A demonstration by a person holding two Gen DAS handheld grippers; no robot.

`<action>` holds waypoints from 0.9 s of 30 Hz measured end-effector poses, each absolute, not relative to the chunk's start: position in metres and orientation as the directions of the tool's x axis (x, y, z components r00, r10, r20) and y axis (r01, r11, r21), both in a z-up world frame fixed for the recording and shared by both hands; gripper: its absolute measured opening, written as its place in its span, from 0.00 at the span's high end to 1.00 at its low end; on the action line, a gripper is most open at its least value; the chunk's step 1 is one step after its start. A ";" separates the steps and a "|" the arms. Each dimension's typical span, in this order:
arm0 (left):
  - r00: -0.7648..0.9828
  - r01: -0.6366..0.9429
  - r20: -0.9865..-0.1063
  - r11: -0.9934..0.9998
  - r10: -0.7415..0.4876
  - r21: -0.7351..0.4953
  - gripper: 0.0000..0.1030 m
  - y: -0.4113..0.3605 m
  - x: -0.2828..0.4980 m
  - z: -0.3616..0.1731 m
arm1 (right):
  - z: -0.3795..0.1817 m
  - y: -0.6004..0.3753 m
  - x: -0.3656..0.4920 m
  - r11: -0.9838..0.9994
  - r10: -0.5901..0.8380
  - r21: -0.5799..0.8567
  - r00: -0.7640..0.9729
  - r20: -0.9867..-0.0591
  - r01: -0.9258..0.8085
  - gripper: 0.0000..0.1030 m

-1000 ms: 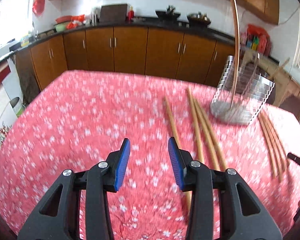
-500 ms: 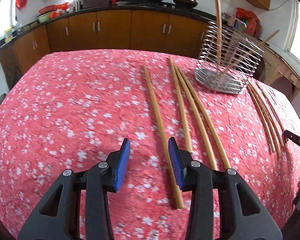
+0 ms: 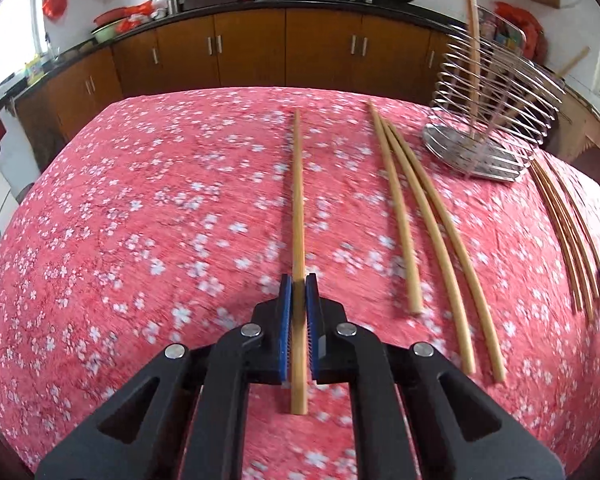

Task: Organize utensils
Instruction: 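Close the right tool on a chopstick while the left tool grasps another chopstick, then lift both held chopsticks upright and carry them over the wire holder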

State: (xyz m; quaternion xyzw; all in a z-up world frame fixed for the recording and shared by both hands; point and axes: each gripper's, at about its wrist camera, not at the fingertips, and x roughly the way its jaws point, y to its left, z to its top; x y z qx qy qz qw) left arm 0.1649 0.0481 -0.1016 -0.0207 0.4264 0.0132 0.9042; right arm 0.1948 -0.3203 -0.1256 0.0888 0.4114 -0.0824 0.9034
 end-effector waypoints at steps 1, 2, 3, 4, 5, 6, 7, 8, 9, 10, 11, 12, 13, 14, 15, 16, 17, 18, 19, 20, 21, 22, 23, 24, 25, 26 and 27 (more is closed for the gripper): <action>0.637 -0.035 -0.771 0.999 -0.001 -0.030 0.93 0.049 0.165 -0.102 | -0.126 -0.321 0.194 0.970 -0.074 0.095 0.648 -0.758 0.222 0.92; 0.636 -0.030 -0.771 0.999 -0.002 -0.028 0.93 0.050 0.165 -0.102 | -0.126 -0.321 0.193 0.970 -0.074 0.095 0.649 -0.757 0.222 0.92; 0.636 -0.026 -0.772 0.999 -0.003 -0.025 0.93 0.050 0.165 -0.102 | -0.126 -0.321 0.193 0.971 -0.076 0.093 0.648 -0.758 0.222 0.92; 0.636 -0.025 -0.772 0.999 -0.005 -0.027 0.92 0.050 0.165 -0.102 | -0.126 -0.321 0.193 0.971 -0.078 0.090 0.648 -0.758 0.222 0.92; 0.636 -0.025 -0.772 0.999 -0.007 -0.029 0.92 0.051 0.166 -0.102 | -0.126 -0.321 0.192 0.971 -0.079 0.088 0.647 -0.758 0.222 0.92; 0.635 -0.025 -0.772 0.999 -0.007 -0.030 0.92 0.051 0.166 -0.101 | -0.126 -0.320 0.192 0.971 -0.080 0.087 0.647 -0.758 0.223 0.92; 0.635 -0.025 -0.772 0.999 -0.007 -0.029 0.92 0.051 0.166 -0.101 | -0.126 -0.320 0.192 0.971 -0.080 0.087 0.647 -0.758 0.223 0.92; 0.635 -0.025 -0.772 0.999 -0.007 -0.029 0.92 0.051 0.166 -0.101 | -0.126 -0.320 0.193 0.971 -0.080 0.088 0.647 -0.759 0.223 0.92; 0.635 -0.024 -0.772 0.999 -0.006 -0.028 0.92 0.051 0.166 -0.101 | -0.126 -0.320 0.192 0.971 -0.080 0.088 0.647 -0.759 0.223 0.92; 0.635 -0.024 -0.772 0.999 -0.006 -0.028 0.92 0.050 0.166 -0.101 | -0.126 -0.320 0.192 0.971 -0.080 0.088 0.647 -0.759 0.223 0.92; 0.635 -0.024 -0.772 0.999 -0.005 -0.026 0.92 0.050 0.165 -0.101 | -0.126 -0.320 0.193 0.971 -0.080 0.087 0.647 -0.759 0.222 0.92; 0.635 -0.023 -0.772 0.999 -0.004 -0.025 0.92 0.048 0.165 -0.101 | -0.126 -0.319 0.193 0.971 -0.081 0.085 0.647 -0.759 0.221 0.92; 0.635 -0.019 -0.773 1.000 -0.003 -0.019 0.93 0.048 0.165 -0.101 | -0.126 -0.319 0.193 0.972 -0.080 0.085 0.647 -0.758 0.219 0.92; 0.635 -0.014 -0.772 1.000 -0.003 -0.015 0.93 0.047 0.165 -0.101 | -0.126 -0.319 0.193 0.973 -0.077 0.086 0.648 -0.758 0.216 0.93; 0.634 -0.007 -0.773 1.000 -0.004 -0.010 0.93 0.047 0.164 -0.101 | -0.126 -0.319 0.192 0.973 -0.074 0.087 0.649 -0.757 0.213 0.93; 0.632 -0.005 -0.775 1.000 -0.005 -0.011 0.93 0.049 0.163 -0.101 | -0.125 -0.319 0.189 0.974 -0.071 0.088 0.649 -0.757 0.209 0.93; 0.631 -0.005 -0.775 1.000 -0.011 -0.018 0.93 0.051 0.161 -0.100 | -0.124 -0.319 0.186 0.975 -0.070 0.087 0.654 -0.754 0.206 0.93; 0.635 -0.006 -0.773 1.000 -0.016 -0.026 0.93 0.053 0.159 -0.098 | -0.122 -0.319 0.182 0.975 -0.071 0.087 0.663 -0.745 0.202 0.93; 0.645 -0.007 -0.764 0.999 -0.021 -0.033 0.93 0.057 0.156 -0.093 | -0.118 -0.319 0.178 0.976 -0.075 0.083 0.675 -0.734 0.200 0.93; 0.655 -0.005 -0.755 0.999 -0.024 -0.036 0.93 0.059 0.153 -0.090 | -0.113 -0.319 0.174 0.977 -0.083 0.076 0.688 -0.721 0.198 0.93; 0.670 -0.002 -0.742 0.999 -0.026 -0.037 0.93 0.061 0.150 -0.084 | -0.108 -0.320 0.170 0.978 -0.088 0.072 0.700 -0.709 0.196 0.93; 0.687 0.002 -0.726 0.999 -0.027 -0.035 0.93 0.062 0.146 -0.077 | -0.100 -0.320 0.165 0.979 -0.093 0.068 0.718 -0.690 0.193 0.93; 0.700 0.004 -0.714 0.999 -0.027 -0.033 0.93 0.063 0.142 -0.072 | -0.095 -0.320 0.162 0.979 -0.096 0.067 0.728 -0.679 0.191 0.93; 0.718 0.005 -0.696 0.999 -0.028 -0.034 0.93 0.066 0.138 -0.065 | -0.087 -0.320 0.157 0.980 -0.099 0.065 0.745 -0.660 0.188 0.93; 0.731 0.004 -0.682 0.999 -0.029 -0.038 0.93 0.068 0.135 -0.059 | -0.082 -0.320 0.155 0.980 -0.101 0.064 0.754 -0.648 0.187 0.93; 0.744 0.003 -0.667 0.999 -0.031 -0.043 0.93 0.070 0.132 -0.053 | -0.075 -0.320 0.152 0.980 -0.106 0.062 0.766 -0.634 0.187 0.93; 0.756 0.001 -0.653 0.999 -0.034 -0.050 0.93 0.072 0.130 -0.047 | -0.068 -0.321 0.148 0.980 -0.109 0.063 0.780 -0.616 0.187 0.93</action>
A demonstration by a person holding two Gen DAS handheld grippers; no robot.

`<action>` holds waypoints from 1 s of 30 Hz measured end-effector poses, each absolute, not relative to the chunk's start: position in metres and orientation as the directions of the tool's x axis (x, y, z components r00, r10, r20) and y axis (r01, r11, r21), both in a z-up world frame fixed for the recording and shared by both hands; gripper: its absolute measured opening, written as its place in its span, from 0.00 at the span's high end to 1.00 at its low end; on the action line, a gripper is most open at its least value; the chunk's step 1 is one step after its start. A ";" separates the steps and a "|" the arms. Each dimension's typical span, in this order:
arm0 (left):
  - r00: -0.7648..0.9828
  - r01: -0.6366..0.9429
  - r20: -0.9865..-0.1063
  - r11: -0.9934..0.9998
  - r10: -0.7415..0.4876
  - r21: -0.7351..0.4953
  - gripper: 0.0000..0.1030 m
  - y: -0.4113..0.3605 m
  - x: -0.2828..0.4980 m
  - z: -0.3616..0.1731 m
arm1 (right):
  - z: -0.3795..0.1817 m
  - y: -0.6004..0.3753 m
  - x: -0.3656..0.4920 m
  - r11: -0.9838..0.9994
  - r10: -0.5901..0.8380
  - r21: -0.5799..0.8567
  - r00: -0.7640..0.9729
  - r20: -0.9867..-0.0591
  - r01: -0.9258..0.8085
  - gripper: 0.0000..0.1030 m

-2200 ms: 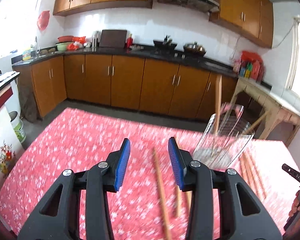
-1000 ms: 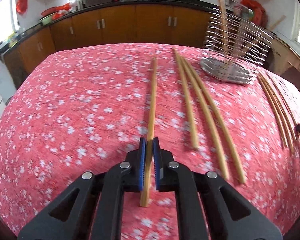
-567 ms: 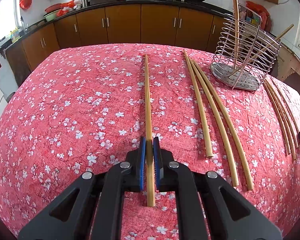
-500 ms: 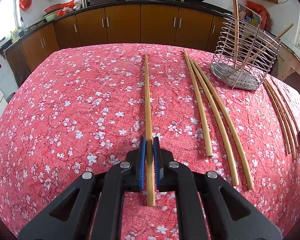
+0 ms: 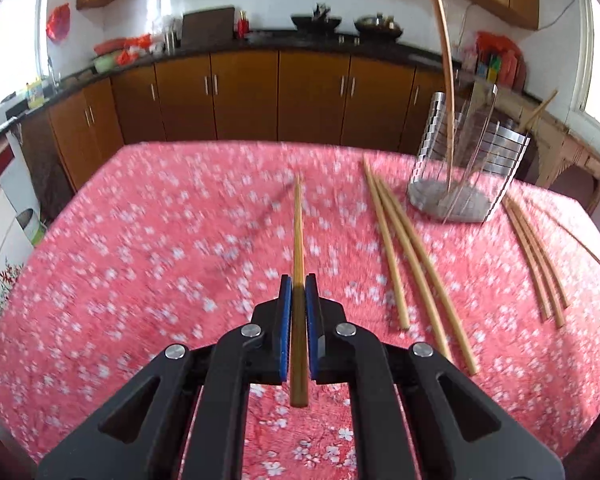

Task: Organize utensils
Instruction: 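Lift both held chopsticks upright and carry them over the wire holder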

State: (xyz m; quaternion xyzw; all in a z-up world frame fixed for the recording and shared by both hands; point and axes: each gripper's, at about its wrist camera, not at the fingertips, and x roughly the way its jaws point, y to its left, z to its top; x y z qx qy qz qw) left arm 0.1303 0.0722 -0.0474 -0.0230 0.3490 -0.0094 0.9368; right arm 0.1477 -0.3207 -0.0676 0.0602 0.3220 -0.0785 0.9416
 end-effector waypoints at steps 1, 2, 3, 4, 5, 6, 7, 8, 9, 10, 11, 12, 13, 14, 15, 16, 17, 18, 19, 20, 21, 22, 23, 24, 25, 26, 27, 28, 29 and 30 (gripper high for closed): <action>0.771 0.000 -0.635 0.998 -0.037 -0.059 0.93 0.075 0.128 -0.041 | -0.063 -0.322 0.146 0.980 -0.111 0.064 0.789 -0.605 0.187 0.93; 0.783 -0.001 -0.621 0.998 -0.040 -0.066 0.93 0.078 0.124 -0.035 | -0.057 -0.322 0.144 0.980 -0.112 0.066 0.798 -0.592 0.187 0.93; 0.795 -0.002 -0.605 0.997 -0.043 -0.074 0.93 0.079 0.122 -0.028 | -0.049 -0.323 0.140 0.980 -0.112 0.070 0.814 -0.570 0.184 0.93; 0.811 -0.002 -0.583 0.996 -0.049 -0.088 0.93 0.082 0.119 -0.021 | -0.044 -0.323 0.138 0.981 -0.112 0.072 0.823 -0.557 0.182 0.93; 0.820 -0.002 -0.570 0.995 -0.053 -0.096 0.93 0.083 0.119 -0.016 | -0.037 -0.323 0.136 0.981 -0.112 0.075 0.835 -0.539 0.180 0.93; 0.833 -0.002 -0.550 0.994 -0.057 -0.106 0.93 0.085 0.117 -0.008 | -0.031 -0.323 0.133 0.981 -0.110 0.080 0.847 -0.520 0.177 0.93; 0.843 0.000 -0.534 0.993 -0.061 -0.114 0.93 0.086 0.116 -0.003 | -0.027 -0.324 0.131 0.981 -0.108 0.084 0.855 -0.508 0.174 0.93; 0.850 0.002 -0.523 0.993 -0.064 -0.118 0.93 0.086 0.115 0.001 | -0.022 -0.324 0.129 0.981 -0.109 0.087 0.863 -0.493 0.174 0.93; 0.859 0.004 -0.507 0.992 -0.067 -0.124 0.93 0.087 0.114 0.007 | -0.016 -0.324 0.126 0.981 -0.109 0.092 0.873 -0.475 0.172 0.93; 0.865 0.006 -0.498 0.992 -0.069 -0.127 0.93 0.087 0.113 0.010 | -0.012 -0.324 0.124 0.981 -0.108 0.095 0.879 -0.465 0.171 0.93; 0.870 0.008 -0.488 0.992 -0.070 -0.130 0.93 0.087 0.112 0.014 | -0.008 -0.324 0.122 0.980 -0.106 0.101 0.886 -0.451 0.169 0.93; 0.875 0.010 -0.479 0.991 -0.074 -0.134 0.93 0.087 0.111 0.018 | -0.003 -0.325 0.120 0.980 -0.105 0.107 0.895 -0.434 0.167 0.93; 0.878 0.013 -0.472 0.990 -0.077 -0.137 0.93 0.086 0.111 0.021 | 0.000 -0.325 0.118 0.980 -0.104 0.111 0.900 -0.424 0.166 0.93; 0.881 0.015 -0.466 0.990 -0.079 -0.140 0.93 0.086 0.110 0.024 | 0.003 -0.324 0.116 0.980 -0.102 0.116 0.906 -0.412 0.164 0.93; 0.885 0.018 -0.458 0.990 -0.082 -0.143 0.93 0.086 0.110 0.027 | 0.007 -0.324 0.115 0.979 -0.101 0.120 0.911 -0.400 0.162 0.93; 0.888 0.019 -0.453 0.989 -0.083 -0.144 0.93 0.086 0.110 0.029 | 0.012 -0.324 0.113 0.979 -0.101 0.124 0.917 -0.387 0.160 0.93; 0.890 0.020 -0.448 0.989 -0.084 -0.146 0.93 0.086 0.109 0.030 | 0.014 -0.323 0.113 0.979 -0.100 0.128 0.921 -0.377 0.159 0.93; 0.893 0.023 -0.442 0.988 -0.088 -0.150 0.93 0.086 0.109 0.033 | 0.017 -0.324 0.112 0.979 -0.099 0.132 0.925 -0.367 0.158 0.93; 0.894 0.024 -0.438 0.988 -0.089 -0.151 0.93 0.086 0.108 0.033 | 0.020 -0.324 0.111 0.978 -0.098 0.136 0.929 -0.357 0.155 0.93; 0.898 0.026 -0.431 0.988 -0.090 -0.152 0.93 0.085 0.107 0.035 | 0.022 -0.324 0.110 0.978 -0.097 0.138 0.931 -0.352 0.154 0.93; 0.900 0.028 -0.427 0.988 -0.091 -0.152 0.93 0.085 0.107 0.037 | 0.025 -0.324 0.109 0.978 -0.096 0.141 0.935 -0.340 0.152 0.93; 0.903 0.029 -0.420 0.988 -0.091 -0.151 0.93 0.085 0.107 0.039 | 0.027 -0.324 0.108 0.978 -0.096 0.144 0.938 -0.333 0.151 0.93; 0.905 0.029 -0.417 0.988 -0.091 -0.152 0.93 0.085 0.106 0.041 | 0.029 -0.323 0.107 0.978 -0.096 0.145 0.940 -0.326 0.150 0.93; 0.906 0.029 -0.413 0.988 -0.090 -0.152 0.93 0.085 0.106 0.042 | 0.031 -0.323 0.107 0.978 -0.096 0.148 0.943 -0.319 0.149 0.93; 0.909 0.028 -0.409 0.988 -0.088 -0.150 0.93 0.085 0.107 0.044 | 0.034 -0.324 0.107 0.977 -0.095 0.151 0.945 -0.313 0.148 0.93; 0.910 0.028 -0.406 0.988 -0.087 -0.149 0.93 0.085 0.107 0.045 | 0.036 -0.323 0.107 0.977 -0.095 0.152 0.946 -0.309 0.147 0.93; 0.911 0.026 -0.403 0.989 -0.085 -0.149 0.93 0.085 0.107 0.046 | 0.038 -0.323 0.107 0.977 -0.093 0.153 0.948 -0.304 0.145 0.93; 0.912 0.025 -0.402 0.988 -0.084 -0.150 0.93 0.085 0.107 0.048 | 0.041 -0.323 0.107 0.977 -0.092 0.155 0.950 -0.299 0.144 0.93; 0.913 0.023 -0.399 0.988 -0.082 -0.151 0.93 0.086 0.108 0.049 | 0.042 -0.324 0.107 0.977 -0.091 0.156 0.951 -0.295 0.142 0.93; 0.914 0.023 -0.398 0.988 -0.082 -0.151 0.93 0.087 0.108 0.049 | 0.045 -0.324 0.108 0.978 -0.089 0.157 0.952 -0.291 0.140 0.93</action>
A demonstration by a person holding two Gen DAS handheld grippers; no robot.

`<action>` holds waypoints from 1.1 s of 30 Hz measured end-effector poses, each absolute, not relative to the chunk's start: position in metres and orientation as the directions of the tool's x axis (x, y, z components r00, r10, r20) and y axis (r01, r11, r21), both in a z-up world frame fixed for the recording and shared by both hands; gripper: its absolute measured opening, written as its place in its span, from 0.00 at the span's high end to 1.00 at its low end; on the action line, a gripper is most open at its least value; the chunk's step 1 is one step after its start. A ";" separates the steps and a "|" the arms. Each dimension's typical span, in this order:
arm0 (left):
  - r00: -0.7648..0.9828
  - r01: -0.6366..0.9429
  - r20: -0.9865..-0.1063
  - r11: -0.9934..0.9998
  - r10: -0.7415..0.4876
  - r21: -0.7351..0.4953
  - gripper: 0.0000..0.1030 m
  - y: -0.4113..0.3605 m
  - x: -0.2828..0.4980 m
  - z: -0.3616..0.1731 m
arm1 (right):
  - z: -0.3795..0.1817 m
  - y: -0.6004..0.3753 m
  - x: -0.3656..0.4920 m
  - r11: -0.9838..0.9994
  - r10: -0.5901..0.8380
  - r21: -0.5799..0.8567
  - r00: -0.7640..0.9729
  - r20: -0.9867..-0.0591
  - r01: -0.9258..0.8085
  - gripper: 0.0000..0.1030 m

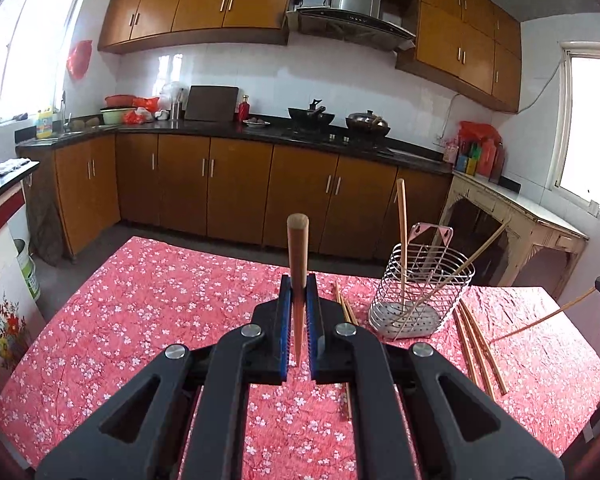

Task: Organize utensils
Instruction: 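Lift both held chopsticks upright and carry them over the wire holder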

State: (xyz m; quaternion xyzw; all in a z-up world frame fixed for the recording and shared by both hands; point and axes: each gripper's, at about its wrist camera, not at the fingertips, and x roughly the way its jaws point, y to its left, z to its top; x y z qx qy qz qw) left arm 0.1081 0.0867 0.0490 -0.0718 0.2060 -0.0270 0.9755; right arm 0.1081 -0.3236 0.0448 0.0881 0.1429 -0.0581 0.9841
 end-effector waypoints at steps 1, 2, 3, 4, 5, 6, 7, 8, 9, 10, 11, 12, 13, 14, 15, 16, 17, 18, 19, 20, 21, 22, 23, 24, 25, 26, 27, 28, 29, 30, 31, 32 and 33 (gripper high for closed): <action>0.914 0.023 -0.396 0.988 -0.082 -0.151 0.93 0.087 0.108 0.050 | 0.046 -0.322 0.108 0.978 -0.090 0.156 0.953 -0.289 0.140 0.93; 0.916 0.021 -0.393 0.988 -0.080 -0.152 0.93 0.087 0.108 0.051 | 0.047 -0.322 0.108 0.978 -0.091 0.155 0.954 -0.287 0.140 0.93; 0.916 0.020 -0.393 0.988 -0.079 -0.152 0.93 0.087 0.108 0.051 | 0.049 -0.321 0.109 0.978 -0.090 0.156 0.954 -0.286 0.138 0.93; 0.916 0.019 -0.393 0.988 -0.079 -0.154 0.93 0.087 0.108 0.052 | 0.049 -0.321 0.109 0.978 -0.088 0.158 0.955 -0.285 0.137 0.93; 0.916 0.019 -0.393 0.988 -0.079 -0.154 0.93 0.087 0.108 0.052 | 0.050 -0.321 0.110 0.978 -0.086 0.159 0.955 -0.285 0.136 0.93; 0.916 0.018 -0.393 0.988 -0.079 -0.155 0.93 0.087 0.108 0.052 | 0.052 -0.321 0.111 0.978 -0.081 0.162 0.955 -0.284 0.131 0.93; 0.916 0.018 -0.393 0.988 -0.079 -0.156 0.93 0.087 0.109 0.053 | 0.053 -0.320 0.110 0.978 -0.078 0.164 0.956 -0.283 0.129 0.93; 0.917 0.018 -0.392 0.987 -0.079 -0.157 0.93 0.087 0.109 0.053 | 0.054 -0.320 0.111 0.978 -0.078 0.165 0.957 -0.280 0.127 0.93; 0.917 0.018 -0.390 0.987 -0.079 -0.157 0.93 0.087 0.109 0.054 | 0.057 -0.319 0.111 0.979 -0.080 0.161 0.958 -0.275 0.128 0.93; 0.918 0.018 -0.388 0.988 -0.078 -0.156 0.93 0.087 0.109 0.055 | 0.059 -0.319 0.111 0.979 -0.081 0.158 0.959 -0.272 0.127 0.93; 0.920 0.019 -0.385 0.988 -0.078 -0.155 0.93 0.086 0.109 0.057 | 0.062 -0.318 0.111 0.980 -0.081 0.155 0.960 -0.267 0.126 0.93; 0.921 0.021 -0.380 0.988 -0.079 -0.155 0.93 0.085 0.109 0.060 | 0.065 -0.318 0.111 0.981 -0.081 0.151 0.961 -0.263 0.124 0.93; 0.923 0.025 -0.375 0.988 -0.082 -0.154 0.93 0.084 0.108 0.062 | 0.067 -0.318 0.112 0.981 -0.081 0.148 0.962 -0.260 0.123 0.93; 0.925 0.028 -0.371 0.988 -0.084 -0.153 0.93 0.082 0.108 0.065 | 0.070 -0.317 0.112 0.982 -0.080 0.144 0.963 -0.256 0.120 0.93; 0.927 0.033 -0.365 0.988 -0.087 -0.152 0.93 0.081 0.108 0.068 | 0.073 -0.317 0.111 0.983 -0.080 0.139 0.964 -0.252 0.118 0.93; 0.928 0.039 -0.360 0.988 -0.092 -0.151 0.93 0.079 0.107 0.070 | 0.078 -0.316 0.111 0.984 -0.081 0.132 0.965 -0.248 0.116 0.93; 0.931 0.047 -0.353 0.988 -0.097 -0.148 0.93 0.076 0.106 0.074 | 0.080 -0.316 0.111 0.985 -0.080 0.130 0.966 -0.245 0.114 0.93; 0.932 0.053 -0.347 0.988 -0.101 -0.147 0.93 0.074 0.106 0.077 | 0.084 -0.315 0.111 0.986 -0.079 0.124 0.968 -0.239 0.112 0.93; 0.933 0.061 -0.343 0.987 -0.108 -0.147 0.93 0.071 0.106 0.079 | 0.087 -0.314 0.110 0.987 -0.079 0.120 0.968 -0.237 0.110 0.93; 0.933 0.067 -0.340 0.987 -0.115 -0.148 0.93 0.068 0.106 0.081 | 0.089 -0.313 0.110 0.987 -0.080 0.117 0.969 -0.234 0.109 0.93; 0.932 0.078 -0.339 0.985 -0.126 -0.151 0.93 0.064 0.106 0.083 | 0.091 -0.312 0.111 0.988 -0.076 0.116 0.970 -0.232 0.105 0.93; 0.931 0.089 -0.339 0.984 -0.138 -0.156 0.93 0.062 0.106 0.085 | 0.092 -0.312 0.112 0.988 -0.069 0.118 0.970 -0.233 0.099 0.93; 0.929 0.099 -0.339 0.982 -0.149 -0.161 0.93 0.060 0.106 0.086 | 0.093 -0.312 0.112 0.988 -0.062 0.123 0.970 -0.234 0.093 0.93; 0.927 0.107 -0.339 0.980 -0.158 -0.165 0.93 0.058 0.106 0.087 | 0.095 -0.312 0.113 0.988 -0.053 0.127 0.970 -0.236 0.085 0.93; 0.923 0.122 -0.343 0.977 -0.176 -0.174 0.93 0.055 0.107 0.089 | 0.096 -0.311 0.114 0.988 -0.045 0.131 0.970 -0.237 0.077 0.93; 0.918 0.134 -0.347 0.974 -0.192 -0.184 0.93 0.053 0.107 0.091 | 0.098 -0.311 0.115 0.988 -0.037 0.136 0.971 -0.236 0.070 0.93; 0.913 0.147 -0.350 0.969 -0.209 -0.196 0.93 0.051 0.108 0.093 | 0.102 -0.310 0.116 0.987 -0.019 0.149 0.972 -0.234 0.055 0.93; 0.906 0.167 -0.352 0.962 -0.236 -0.216 0.93 0.048 0.109 0.099 | 0.109 -0.310 0.118 0.985 0.007 0.170 0.974 -0.228 0.032 0.93; 0.902 0.180 -0.351 0.957 -0.253 -0.228 0.93 0.046 0.110 0.104 | 0.116 -0.311 0.120 0.982 0.028 0.187 0.975 -0.221 0.014 0.93; 0.898 0.196 -0.346 0.951 -0.273 -0.241 0.93 0.042 0.110 0.111 | 0.127 -0.311 0.121 0.977 0.057 0.211 0.977 -0.204 -0.013 0.93; 0.897 0.210 -0.336 0.946 -0.287 -0.246 0.93 0.038 0.110 0.120 | 0.140 -0.310 0.122 0.973 0.082 0.229 0.980 -0.179 -0.039 0.93; 0.903 0.224 -0.314 0.944 -0.294 -0.241 0.93 0.031 0.111 0.132 | 0.152 -0.308 0.122 0.969 0.102 0.241 0.983 -0.151 -0.063 0.93; 0.910 0.229 -0.294 0.946 -0.292 -0.231 0.93 0.025 0.112 0.142 | 0.167 -0.304 0.125 0.965 0.124 0.247 0.986 -0.115 -0.093 0.93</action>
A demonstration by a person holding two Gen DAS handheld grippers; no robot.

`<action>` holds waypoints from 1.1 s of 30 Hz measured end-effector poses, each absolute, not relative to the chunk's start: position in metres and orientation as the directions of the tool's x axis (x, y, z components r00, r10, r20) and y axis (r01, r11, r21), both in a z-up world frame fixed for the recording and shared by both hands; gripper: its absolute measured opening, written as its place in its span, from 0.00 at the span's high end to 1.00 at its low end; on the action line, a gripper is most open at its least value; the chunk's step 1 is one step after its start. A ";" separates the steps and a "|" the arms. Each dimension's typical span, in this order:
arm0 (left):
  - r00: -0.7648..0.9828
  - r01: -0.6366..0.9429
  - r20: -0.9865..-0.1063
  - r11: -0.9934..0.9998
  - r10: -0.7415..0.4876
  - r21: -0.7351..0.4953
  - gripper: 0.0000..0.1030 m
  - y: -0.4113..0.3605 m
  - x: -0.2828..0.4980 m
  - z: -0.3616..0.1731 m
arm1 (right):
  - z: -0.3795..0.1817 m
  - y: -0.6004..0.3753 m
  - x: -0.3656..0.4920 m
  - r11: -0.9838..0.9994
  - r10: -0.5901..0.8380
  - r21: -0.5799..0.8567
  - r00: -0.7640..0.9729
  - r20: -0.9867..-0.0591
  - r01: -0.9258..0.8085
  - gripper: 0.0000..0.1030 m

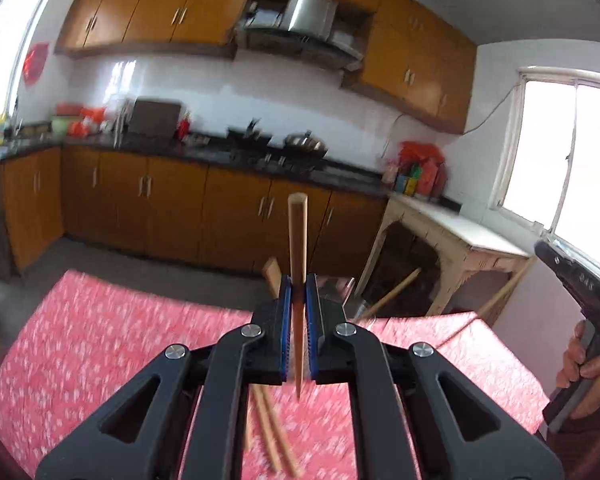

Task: Organize utensils
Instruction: 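Lift both held chopsticks upright and carry them over the wire holder, then open both tools to drop the chopsticks into the wire holder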

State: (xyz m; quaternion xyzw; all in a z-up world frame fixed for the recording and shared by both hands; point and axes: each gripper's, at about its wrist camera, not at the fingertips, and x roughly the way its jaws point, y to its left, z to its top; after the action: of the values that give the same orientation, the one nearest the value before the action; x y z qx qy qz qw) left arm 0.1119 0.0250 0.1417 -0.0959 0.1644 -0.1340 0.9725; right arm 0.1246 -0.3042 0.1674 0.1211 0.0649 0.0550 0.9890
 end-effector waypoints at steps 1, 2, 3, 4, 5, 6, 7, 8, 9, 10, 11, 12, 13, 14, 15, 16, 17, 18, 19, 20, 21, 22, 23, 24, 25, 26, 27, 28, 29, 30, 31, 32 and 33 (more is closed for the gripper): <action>0.918 0.234 -0.270 0.947 -0.289 -0.220 0.93 0.017 0.115 0.154 | 0.176 -0.301 0.127 0.963 0.135 0.248 0.986 -0.096 -0.108 0.93; 0.922 0.234 -0.259 0.947 -0.287 -0.219 0.93 0.013 0.119 0.162 | 0.186 -0.298 0.132 0.960 0.145 0.252 0.987 -0.075 -0.122 0.93; 0.929 0.228 -0.243 0.950 -0.278 -0.216 0.93 0.006 0.126 0.170 | 0.193 -0.294 0.139 0.958 0.153 0.254 0.986 -0.062 -0.133 0.93; 0.939 0.213 -0.225 0.954 -0.260 -0.211 0.93 0.000 0.134 0.176 | 0.197 -0.290 0.144 0.957 0.158 0.254 0.986 -0.053 -0.140 0.93; 0.947 0.200 -0.211 0.958 -0.243 -0.205 0.93 -0.005 0.140 0.179 | 0.200 -0.286 0.153 0.957 0.162 0.251 0.986 -0.043 -0.146 0.93; 0.955 0.184 -0.195 0.962 -0.223 -0.199 0.93 -0.010 0.149 0.182 | 0.201 -0.280 0.162 0.958 0.166 0.242 0.986 -0.036 -0.152 0.93; 0.964 0.163 -0.178 0.968 -0.198 -0.192 0.93 -0.016 0.158 0.185 | 0.201 -0.276 0.170 0.960 0.165 0.233 0.986 -0.032 -0.153 0.93; 0.971 0.143 -0.163 0.972 -0.174 -0.184 0.93 -0.020 0.165 0.186 | 0.199 -0.271 0.178 0.964 0.161 0.219 0.986 -0.030 -0.151 0.93; 0.975 0.130 -0.156 0.974 -0.160 -0.186 0.93 -0.023 0.172 0.186 | 0.195 -0.267 0.187 0.967 0.159 0.204 0.987 -0.030 -0.150 0.93; 0.978 0.116 -0.152 0.975 -0.146 -0.189 0.93 -0.027 0.180 0.185 | 0.192 -0.262 0.195 0.969 0.158 0.195 0.987 -0.032 -0.149 0.93; 0.980 0.103 -0.149 0.978 -0.132 -0.183 0.93 -0.030 0.184 0.183 | 0.189 -0.259 0.201 0.970 0.159 0.189 0.987 -0.035 -0.149 0.93; 0.984 0.083 -0.145 0.982 -0.108 -0.170 0.93 -0.035 0.192 0.180 | 0.183 -0.257 0.211 0.971 0.162 0.188 0.986 -0.044 -0.151 0.93; 0.985 0.072 -0.142 0.984 -0.095 -0.163 0.93 -0.038 0.199 0.176 | 0.178 -0.255 0.219 0.969 0.168 0.194 0.984 -0.055 -0.155 0.93; 0.986 0.061 -0.145 0.986 -0.084 -0.157 0.93 -0.040 0.203 0.173 | 0.174 -0.254 0.225 0.966 0.176 0.201 0.982 -0.065 -0.160 0.93; 0.986 0.042 -0.151 0.988 -0.065 -0.150 0.93 -0.043 0.211 0.167 | 0.169 -0.253 0.232 0.964 0.184 0.210 0.980 -0.077 -0.165 0.93; 0.985 0.038 -0.158 0.987 -0.063 -0.157 0.93 -0.043 0.217 0.161 | 0.163 -0.251 0.238 0.962 0.191 0.216 0.978 -0.088 -0.169 0.93; 0.984 0.035 -0.168 0.986 -0.062 -0.163 0.93 -0.043 0.221 0.157 | 0.160 -0.251 0.244 0.960 0.198 0.220 0.975 -0.098 -0.172 0.93; 0.982 0.028 -0.180 0.985 -0.058 -0.169 0.93 -0.043 0.225 0.152 | 0.154 -0.250 0.249 0.959 0.204 0.224 0.973 -0.108 -0.176 0.93; 0.980 0.026 -0.191 0.984 -0.060 -0.177 0.93 -0.043 0.231 0.145 | 0.149 -0.250 0.253 0.958 0.209 0.226 0.971 -0.117 -0.179 0.93; 0.978 0.023 -0.199 0.984 -0.059 -0.179 0.93 -0.042 0.233 0.141 | 0.145 -0.248 0.256 0.957 0.214 0.227 0.969 -0.126 -0.182 0.93; 0.976 0.019 -0.208 0.983 -0.057 -0.181 0.93 -0.041 0.235 0.136 | 0.140 -0.247 0.261 0.955 0.221 0.229 0.966 -0.135 -0.187 0.93; 0.974 0.021 -0.217 0.982 -0.062 -0.186 0.93 -0.041 0.238 0.131 | 0.137 -0.246 0.264 0.955 0.223 0.230 0.964 -0.142 -0.187 0.93; 0.972 0.023 -0.226 0.981 -0.067 -0.192 0.93 -0.041 0.240 0.128 | 0.133 -0.246 0.268 0.954 0.225 0.235 0.963 -0.151 -0.186 0.93; 0.969 0.022 -0.236 0.980 -0.069 -0.196 0.93 -0.040 0.242 0.125 | 0.129 -0.246 0.272 0.951 0.231 0.244 0.960 -0.160 -0.188 0.93; 0.967 0.021 -0.245 0.980 -0.070 -0.200 0.93 -0.041 0.245 0.121 | 0.127 -0.246 0.274 0.949 0.235 0.253 0.958 -0.166 -0.189 0.93; 0.966 0.022 -0.248 0.979 -0.073 -0.201 0.93 -0.040 0.246 0.118 | 0.123 -0.247 0.278 0.946 0.237 0.264 0.956 -0.175 -0.186 0.93; 0.965 0.022 -0.253 0.980 -0.073 -0.198 0.93 -0.040 0.246 0.116 | 0.119 -0.247 0.281 0.945 0.237 0.273 0.954 -0.183 -0.183 0.93; 0.962 0.021 -0.263 0.981 -0.072 -0.192 0.93 -0.041 0.248 0.112 | 0.116 -0.247 0.282 0.943 0.238 0.280 0.953 -0.189 -0.180 0.93; 0.960 0.024 -0.270 0.981 -0.077 -0.191 0.93 -0.042 0.251 0.111 | 0.112 -0.248 0.285 0.941 0.240 0.289 0.950 -0.198 -0.177 0.93; 0.957 0.026 -0.280 0.981 -0.080 -0.190 0.93 -0.043 0.252 0.108 | 0.110 -0.249 0.287 0.939 0.242 0.295 0.948 -0.205 -0.176 0.93; 0.954 0.027 -0.289 0.982 -0.082 -0.189 0.93 -0.043 0.254 0.105 | 0.105 -0.250 0.291 0.936 0.248 0.305 0.944 -0.217 -0.176 0.93; 0.951 0.027 -0.296 0.982 -0.083 -0.189 0.93 -0.043 0.255 0.103 | 0.102 -0.250 0.293 0.935 0.249 0.309 0.942 -0.224 -0.174 0.93; 0.948 0.027 -0.307 0.982 -0.085 -0.189 0.93 -0.043 0.257 0.101 | 0.098 -0.250 0.296 0.933 0.252 0.316 0.939 -0.235 -0.171 0.93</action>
State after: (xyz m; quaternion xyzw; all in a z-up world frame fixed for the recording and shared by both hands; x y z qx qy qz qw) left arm 0.2572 -0.0433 0.1007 -0.0918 0.1587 -0.0285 0.9826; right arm 0.2960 -0.2499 0.0983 0.1469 0.1369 0.1086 0.9736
